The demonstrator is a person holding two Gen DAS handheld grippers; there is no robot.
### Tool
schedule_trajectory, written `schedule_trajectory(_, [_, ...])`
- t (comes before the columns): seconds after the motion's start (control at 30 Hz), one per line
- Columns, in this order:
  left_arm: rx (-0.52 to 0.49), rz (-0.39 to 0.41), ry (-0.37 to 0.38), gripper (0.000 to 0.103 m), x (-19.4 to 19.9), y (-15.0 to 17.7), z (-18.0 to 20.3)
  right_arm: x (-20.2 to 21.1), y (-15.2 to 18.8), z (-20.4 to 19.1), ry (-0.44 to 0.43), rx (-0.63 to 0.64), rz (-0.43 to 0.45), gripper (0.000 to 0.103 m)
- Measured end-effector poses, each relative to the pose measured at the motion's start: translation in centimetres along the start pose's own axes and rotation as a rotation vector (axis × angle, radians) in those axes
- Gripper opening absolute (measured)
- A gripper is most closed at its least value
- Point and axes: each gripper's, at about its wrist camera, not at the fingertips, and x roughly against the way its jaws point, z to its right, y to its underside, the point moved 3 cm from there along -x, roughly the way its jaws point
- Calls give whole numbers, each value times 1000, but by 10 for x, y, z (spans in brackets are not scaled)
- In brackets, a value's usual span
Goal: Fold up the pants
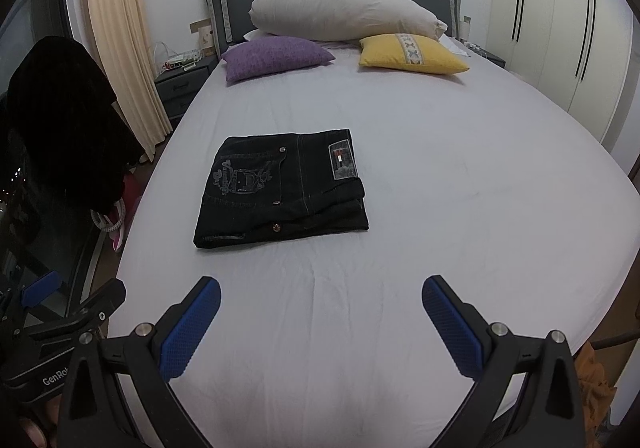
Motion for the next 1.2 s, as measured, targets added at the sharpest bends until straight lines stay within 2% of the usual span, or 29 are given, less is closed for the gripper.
schedule_trajectory(1.2, [-2, -9, 2, 103, -3, 4, 1, -8, 11, -2, 0, -4, -10, 103])
